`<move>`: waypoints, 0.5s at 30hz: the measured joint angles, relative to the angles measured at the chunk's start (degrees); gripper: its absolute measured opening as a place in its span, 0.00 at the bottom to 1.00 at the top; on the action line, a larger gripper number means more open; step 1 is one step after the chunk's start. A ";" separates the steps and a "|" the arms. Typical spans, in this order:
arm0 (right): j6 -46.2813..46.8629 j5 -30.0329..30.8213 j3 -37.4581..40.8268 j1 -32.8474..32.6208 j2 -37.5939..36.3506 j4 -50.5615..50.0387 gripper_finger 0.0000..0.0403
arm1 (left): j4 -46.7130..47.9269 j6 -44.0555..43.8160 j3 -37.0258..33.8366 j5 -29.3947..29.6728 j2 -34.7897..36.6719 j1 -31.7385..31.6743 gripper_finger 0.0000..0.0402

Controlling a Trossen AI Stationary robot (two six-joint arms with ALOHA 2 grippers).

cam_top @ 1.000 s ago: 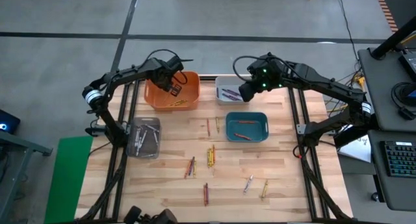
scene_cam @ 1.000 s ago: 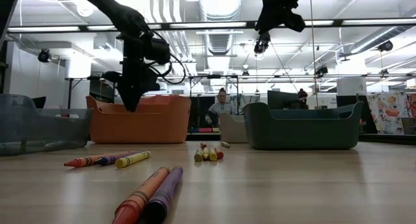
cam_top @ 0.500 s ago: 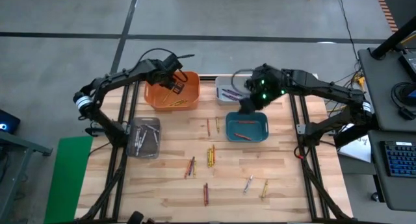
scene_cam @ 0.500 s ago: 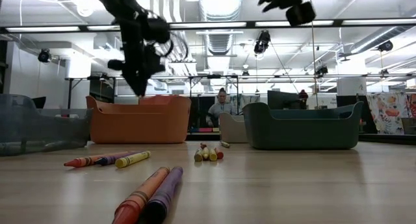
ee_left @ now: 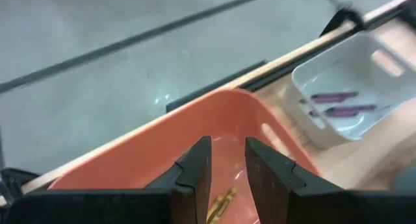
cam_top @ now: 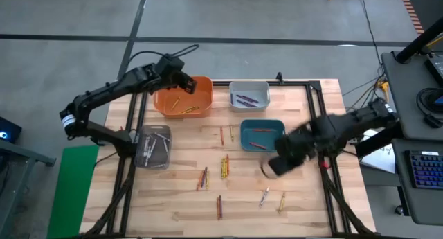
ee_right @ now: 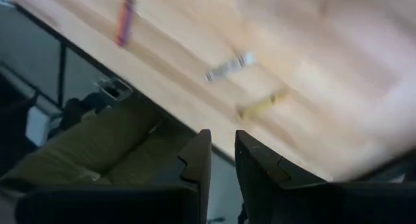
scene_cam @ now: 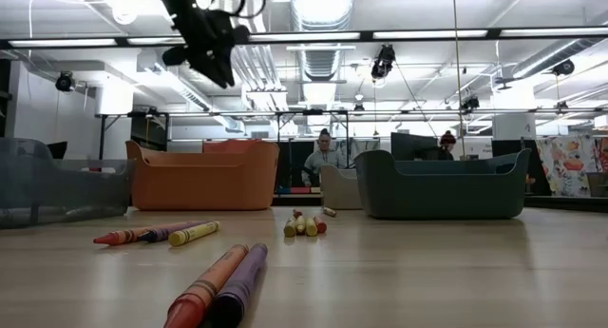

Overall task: Sort crayons
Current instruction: Put the yellow crayon into the orange bin

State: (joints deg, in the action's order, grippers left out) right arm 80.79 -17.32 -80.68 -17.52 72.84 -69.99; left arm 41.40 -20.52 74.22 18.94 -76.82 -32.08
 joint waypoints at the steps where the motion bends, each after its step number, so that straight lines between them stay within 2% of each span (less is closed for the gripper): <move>1: 3.72 0.59 1.00 -2.46 0.00 0.55 0.15 | -0.06 0.01 0.00 0.00 0.78 0.11 0.19; 9: 32.89 4.65 14.14 -19.58 0.05 14.62 0.15 | -1.84 0.51 0.00 0.02 4.75 0.45 0.19; 15: 45.04 8.91 25.38 -25.33 0.09 28.20 0.23 | -2.86 0.54 0.00 0.00 4.84 0.45 0.19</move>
State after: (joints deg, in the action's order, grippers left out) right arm 125.83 -8.41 -55.29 -42.85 72.93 -41.79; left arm 38.54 -19.99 74.22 18.94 -71.98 -31.64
